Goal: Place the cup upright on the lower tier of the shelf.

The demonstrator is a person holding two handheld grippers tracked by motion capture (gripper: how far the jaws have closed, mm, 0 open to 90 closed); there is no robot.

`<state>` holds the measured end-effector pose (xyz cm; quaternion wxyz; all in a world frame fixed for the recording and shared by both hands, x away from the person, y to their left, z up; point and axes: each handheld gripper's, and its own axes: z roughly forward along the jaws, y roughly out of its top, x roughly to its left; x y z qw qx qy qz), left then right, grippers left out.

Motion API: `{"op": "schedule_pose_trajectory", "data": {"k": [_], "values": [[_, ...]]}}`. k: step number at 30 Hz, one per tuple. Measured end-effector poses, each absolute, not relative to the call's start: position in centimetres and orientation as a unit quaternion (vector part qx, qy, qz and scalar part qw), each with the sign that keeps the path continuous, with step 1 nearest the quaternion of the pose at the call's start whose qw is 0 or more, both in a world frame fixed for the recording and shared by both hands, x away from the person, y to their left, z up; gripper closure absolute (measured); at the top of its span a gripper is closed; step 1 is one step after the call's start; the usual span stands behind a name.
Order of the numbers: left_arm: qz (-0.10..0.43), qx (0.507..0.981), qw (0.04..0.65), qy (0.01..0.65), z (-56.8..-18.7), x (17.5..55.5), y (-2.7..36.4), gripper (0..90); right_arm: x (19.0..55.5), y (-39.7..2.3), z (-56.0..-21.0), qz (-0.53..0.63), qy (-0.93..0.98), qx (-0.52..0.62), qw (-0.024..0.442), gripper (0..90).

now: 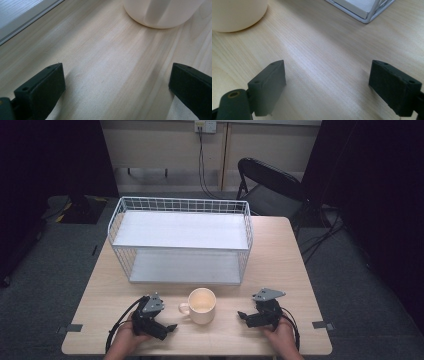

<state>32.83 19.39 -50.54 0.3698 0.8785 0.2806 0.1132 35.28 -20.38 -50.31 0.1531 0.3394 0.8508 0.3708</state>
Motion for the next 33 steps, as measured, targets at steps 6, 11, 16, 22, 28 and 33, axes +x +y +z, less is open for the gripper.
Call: {"op": "schedule_pose_trajectory", "data": {"k": [6, 11, 16, 22, 28, 33], "values": [[0.116, 0.878, 0.368, 0.284, -50.5, 32.7, 19.4, 0.1, 35.3, -20.0, -50.0, 0.356, 0.854, 0.349, 0.147, 14.0], [0.117, 0.878, 0.367, 0.284, -50.5, 32.7, 19.5, 0.1, 35.6, -19.6, -49.3, 0.367, 0.855, 0.344, 0.125, 17.9], [0.116, 0.877, 0.369, 0.287, -50.5, 32.7, 19.4, 0.1, 35.5, -19.1, -47.3, 0.381, 0.851, 0.337, 0.133, 17.5], [0.116, 0.876, 0.369, 0.287, -50.5, 32.7, 19.4, 0.1, 35.7, -18.7, -45.1, 0.375, 0.854, 0.336, 0.13, 18.1], [0.116, 0.876, 0.369, 0.287, -50.6, 32.7, 19.4, 0.1, 35.7, -18.4, -43.5, 0.393, 0.848, 0.333, 0.125, 19.8], [0.115, 0.877, 0.369, 0.287, -50.5, 32.7, 19.4, 0.0, 35.8, -17.7, -42.2, 0.408, 0.843, 0.331, 0.115, 21.0]]}}
